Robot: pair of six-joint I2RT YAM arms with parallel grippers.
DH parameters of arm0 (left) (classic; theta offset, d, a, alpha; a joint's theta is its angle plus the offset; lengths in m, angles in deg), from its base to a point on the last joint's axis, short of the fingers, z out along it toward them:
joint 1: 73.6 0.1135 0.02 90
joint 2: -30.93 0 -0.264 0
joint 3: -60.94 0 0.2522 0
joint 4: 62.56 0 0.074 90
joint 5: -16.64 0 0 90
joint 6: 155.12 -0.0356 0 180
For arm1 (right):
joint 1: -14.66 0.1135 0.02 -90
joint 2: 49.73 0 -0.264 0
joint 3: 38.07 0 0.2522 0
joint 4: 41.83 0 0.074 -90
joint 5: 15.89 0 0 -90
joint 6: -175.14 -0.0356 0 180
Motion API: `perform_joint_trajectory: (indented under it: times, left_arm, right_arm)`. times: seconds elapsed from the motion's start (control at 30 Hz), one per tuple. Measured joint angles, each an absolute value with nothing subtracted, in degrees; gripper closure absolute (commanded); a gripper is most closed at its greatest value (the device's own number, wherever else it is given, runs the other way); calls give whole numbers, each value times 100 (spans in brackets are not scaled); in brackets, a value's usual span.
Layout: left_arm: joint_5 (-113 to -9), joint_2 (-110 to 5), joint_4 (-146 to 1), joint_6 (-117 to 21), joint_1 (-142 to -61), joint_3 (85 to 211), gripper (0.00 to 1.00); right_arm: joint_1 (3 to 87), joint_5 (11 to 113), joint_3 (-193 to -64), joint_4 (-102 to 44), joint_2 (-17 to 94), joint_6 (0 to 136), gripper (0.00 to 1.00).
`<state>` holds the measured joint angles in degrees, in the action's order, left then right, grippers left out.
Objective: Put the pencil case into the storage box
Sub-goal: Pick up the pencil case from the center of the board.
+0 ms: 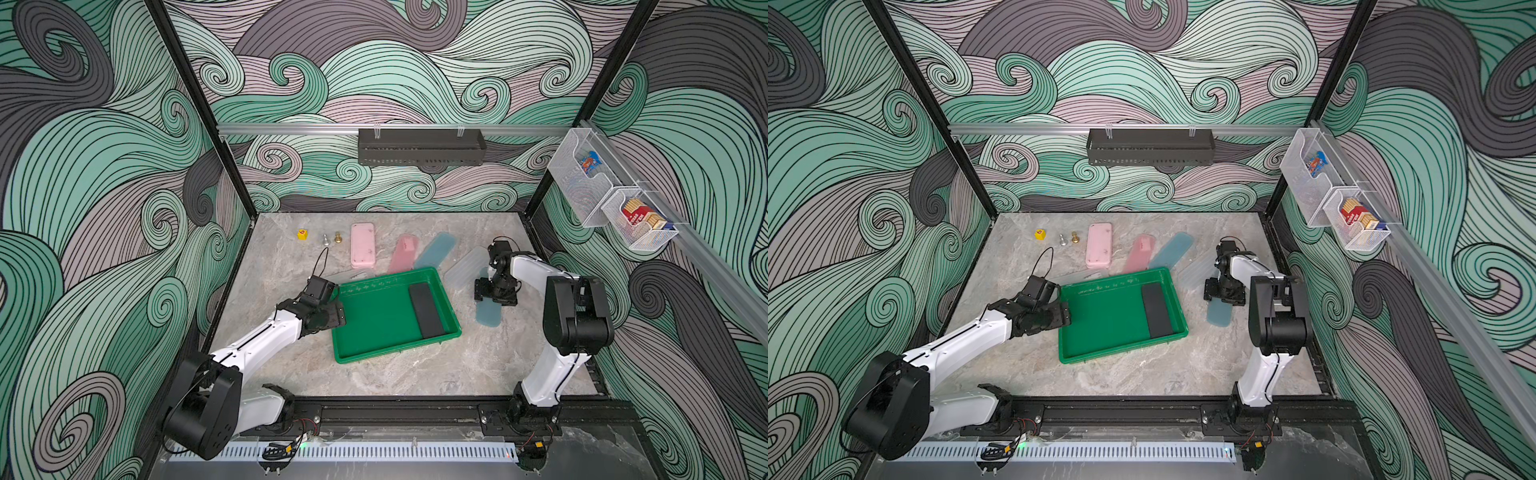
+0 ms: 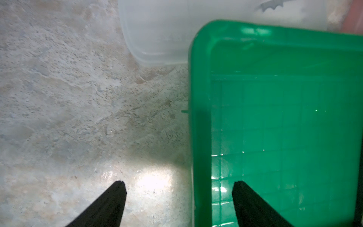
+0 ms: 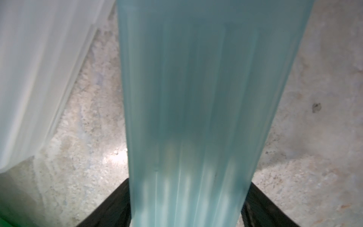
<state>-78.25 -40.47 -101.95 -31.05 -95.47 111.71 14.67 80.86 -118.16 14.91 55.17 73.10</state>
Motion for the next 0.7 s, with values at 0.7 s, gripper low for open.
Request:
perform_joint_trajectory:
  times: [0.7]
  left_arm:
    - [-7738,-4049,-10145,-3112,-9545,11097,11]
  right_arm:
    - [1602,7697,-11615,1673,3742,7308,37]
